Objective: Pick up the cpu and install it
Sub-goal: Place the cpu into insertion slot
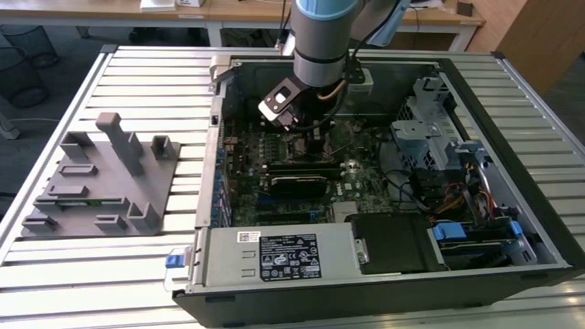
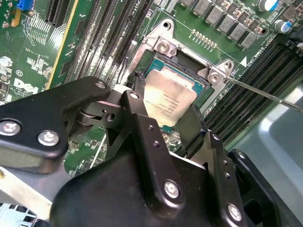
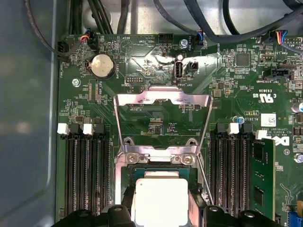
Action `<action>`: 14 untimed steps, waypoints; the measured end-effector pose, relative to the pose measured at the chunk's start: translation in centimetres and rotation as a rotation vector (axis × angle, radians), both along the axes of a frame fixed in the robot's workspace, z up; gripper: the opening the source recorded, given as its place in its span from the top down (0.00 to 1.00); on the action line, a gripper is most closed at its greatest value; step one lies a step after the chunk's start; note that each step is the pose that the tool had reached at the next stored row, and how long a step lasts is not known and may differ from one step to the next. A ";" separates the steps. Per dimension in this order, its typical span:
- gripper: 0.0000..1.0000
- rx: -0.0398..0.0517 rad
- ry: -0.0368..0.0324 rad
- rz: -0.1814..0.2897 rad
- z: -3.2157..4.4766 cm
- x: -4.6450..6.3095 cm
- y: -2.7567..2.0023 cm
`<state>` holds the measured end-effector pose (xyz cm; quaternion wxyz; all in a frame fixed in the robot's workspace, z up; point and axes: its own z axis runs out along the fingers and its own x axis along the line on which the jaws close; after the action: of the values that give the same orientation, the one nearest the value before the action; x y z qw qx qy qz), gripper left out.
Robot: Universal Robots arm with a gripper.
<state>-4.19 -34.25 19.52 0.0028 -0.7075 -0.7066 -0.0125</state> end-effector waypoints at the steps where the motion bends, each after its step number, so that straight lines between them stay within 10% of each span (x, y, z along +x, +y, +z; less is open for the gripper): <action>1: 0.47 0.0000 0.0000 0.000 -0.01 0.0 0.00; 14: 0.47 0.0003 -0.0006 -0.001 -0.06 0.0 0.32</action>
<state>-4.20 -33.92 19.46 0.0027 -0.7079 -0.7062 -0.0128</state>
